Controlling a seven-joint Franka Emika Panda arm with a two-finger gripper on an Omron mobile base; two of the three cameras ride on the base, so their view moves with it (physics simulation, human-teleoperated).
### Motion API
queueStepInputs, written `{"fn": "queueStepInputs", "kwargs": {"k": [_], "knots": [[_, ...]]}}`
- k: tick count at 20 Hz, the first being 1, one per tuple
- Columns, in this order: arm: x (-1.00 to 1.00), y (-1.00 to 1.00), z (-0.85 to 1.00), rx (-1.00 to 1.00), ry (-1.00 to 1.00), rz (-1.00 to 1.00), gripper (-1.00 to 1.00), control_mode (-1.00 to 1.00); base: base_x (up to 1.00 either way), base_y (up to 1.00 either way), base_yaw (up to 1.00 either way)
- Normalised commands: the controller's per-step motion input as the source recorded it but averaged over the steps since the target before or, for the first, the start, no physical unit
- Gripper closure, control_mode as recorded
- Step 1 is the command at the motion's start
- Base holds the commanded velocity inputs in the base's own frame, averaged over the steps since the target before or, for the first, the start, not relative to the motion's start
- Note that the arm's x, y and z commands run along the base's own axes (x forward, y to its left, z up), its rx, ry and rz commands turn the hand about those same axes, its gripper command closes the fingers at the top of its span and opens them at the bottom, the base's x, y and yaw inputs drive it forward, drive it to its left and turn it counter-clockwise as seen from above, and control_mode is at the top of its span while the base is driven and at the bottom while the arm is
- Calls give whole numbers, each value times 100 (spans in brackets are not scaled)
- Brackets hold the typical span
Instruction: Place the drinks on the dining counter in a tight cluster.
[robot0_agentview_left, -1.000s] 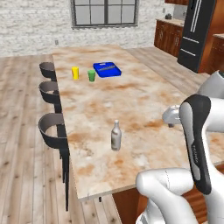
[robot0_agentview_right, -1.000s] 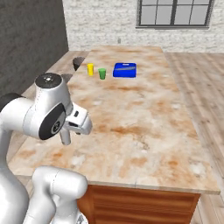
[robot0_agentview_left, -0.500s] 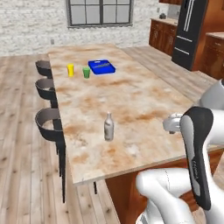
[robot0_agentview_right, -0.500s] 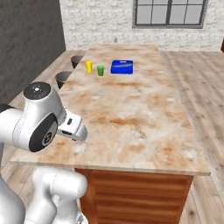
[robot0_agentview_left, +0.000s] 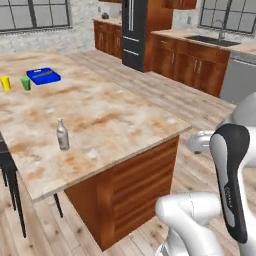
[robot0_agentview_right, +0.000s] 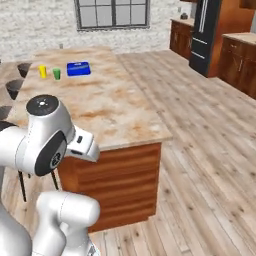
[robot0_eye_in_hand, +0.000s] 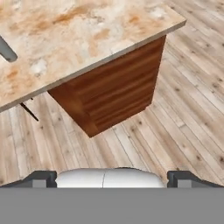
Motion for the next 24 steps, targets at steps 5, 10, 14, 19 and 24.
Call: {"fn": "queueStepInputs", "kwargs": {"k": [5,10,14,19,24], "knots": [[0,0,0,0,0,0,-100,100,0,0,-98],[0,0,0,0,0,0,-100,100,0,0,-99],[0,0,0,0,0,0,-100,100,0,0,-100],[0,0,0,0,0,0,-100,100,35,34,-82],[0,0,0,0,0,0,-100,100,100,37,-28]]}}
